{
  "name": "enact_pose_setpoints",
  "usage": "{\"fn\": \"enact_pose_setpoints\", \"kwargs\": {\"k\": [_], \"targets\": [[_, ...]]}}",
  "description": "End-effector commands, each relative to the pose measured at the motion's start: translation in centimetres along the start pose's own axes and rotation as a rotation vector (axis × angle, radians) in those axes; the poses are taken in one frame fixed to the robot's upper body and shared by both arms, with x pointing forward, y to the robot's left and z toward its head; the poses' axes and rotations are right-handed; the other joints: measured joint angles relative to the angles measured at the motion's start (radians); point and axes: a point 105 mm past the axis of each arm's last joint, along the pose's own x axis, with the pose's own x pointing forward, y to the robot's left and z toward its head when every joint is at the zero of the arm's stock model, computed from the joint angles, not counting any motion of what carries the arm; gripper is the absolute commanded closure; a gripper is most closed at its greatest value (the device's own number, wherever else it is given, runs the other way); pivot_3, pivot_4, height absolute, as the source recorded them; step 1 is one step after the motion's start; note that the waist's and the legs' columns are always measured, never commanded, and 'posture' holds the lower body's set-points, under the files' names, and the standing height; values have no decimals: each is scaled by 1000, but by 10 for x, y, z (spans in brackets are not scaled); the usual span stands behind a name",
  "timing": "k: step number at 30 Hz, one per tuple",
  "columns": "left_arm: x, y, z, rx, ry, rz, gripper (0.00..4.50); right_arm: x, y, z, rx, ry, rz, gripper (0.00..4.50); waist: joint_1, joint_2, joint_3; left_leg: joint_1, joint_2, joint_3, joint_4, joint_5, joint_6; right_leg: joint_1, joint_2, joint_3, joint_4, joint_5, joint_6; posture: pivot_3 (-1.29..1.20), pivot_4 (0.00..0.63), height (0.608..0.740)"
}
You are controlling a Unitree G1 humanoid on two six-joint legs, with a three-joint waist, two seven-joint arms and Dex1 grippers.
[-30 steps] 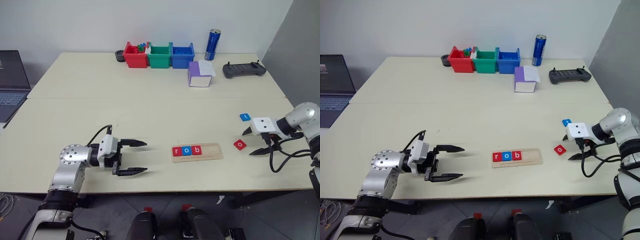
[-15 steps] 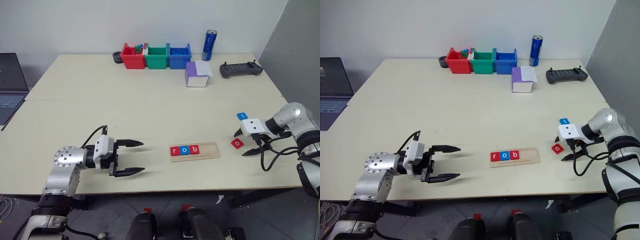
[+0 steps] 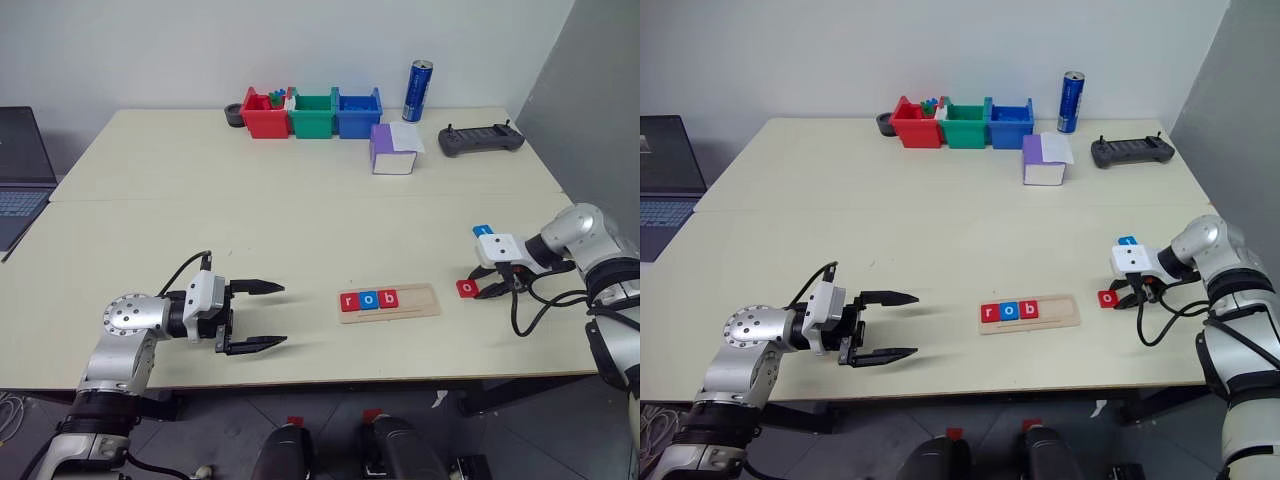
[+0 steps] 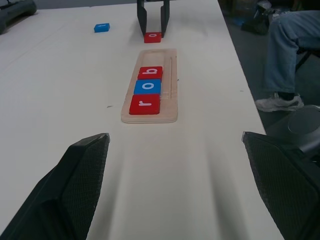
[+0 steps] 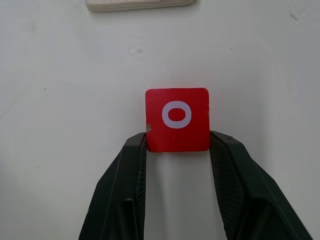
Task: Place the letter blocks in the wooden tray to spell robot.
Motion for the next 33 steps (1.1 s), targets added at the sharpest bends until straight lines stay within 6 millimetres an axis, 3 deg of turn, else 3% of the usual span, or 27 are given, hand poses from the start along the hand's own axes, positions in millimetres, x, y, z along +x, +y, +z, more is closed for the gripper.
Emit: {"fn": "enact_pose_setpoints", "kwargs": {"k": [1,8,11,16,25,33], "targets": [[-2,6,9,32,-15,9,0,-11,-11,14,28,-80,-58,3061,0,0,0,0,0,0,0,0,0,0,0,0,0,0,0,0,150,740],[5,10,10,40,-29,-16,0,-25,-5,38,65,-271,-88,3061,5,0,0,-1,0,0,0,0,0,0,0,0,0,0,0,0,150,740],[6,11,10,41,-31,-24,0,-30,13,60,-2,-276,-103,3061,10,1,0,-3,-1,-1,0,0,0,-1,-1,0,-1,0,0,0,150,740],[9,11,8,39,-32,-43,0,-16,41,93,-56,-279,-98,3061,10,1,0,-2,0,-1,0,0,-1,-2,-1,-2,-1,0,0,0,150,740],[15,9,7,43,-40,-59,0,11,30,90,-71,-153,-143,3061,14,1,0,-3,0,-1,0,-1,-1,-2,-1,-2,-1,0,1,0,150,740],[13,4,5,42,-36,-62,0,23,27,92,-98,-134,-116,3061,14,1,0,-3,-1,-1,0,-1,-1,-2,-1,-2,-1,0,1,0,150,740]]}}
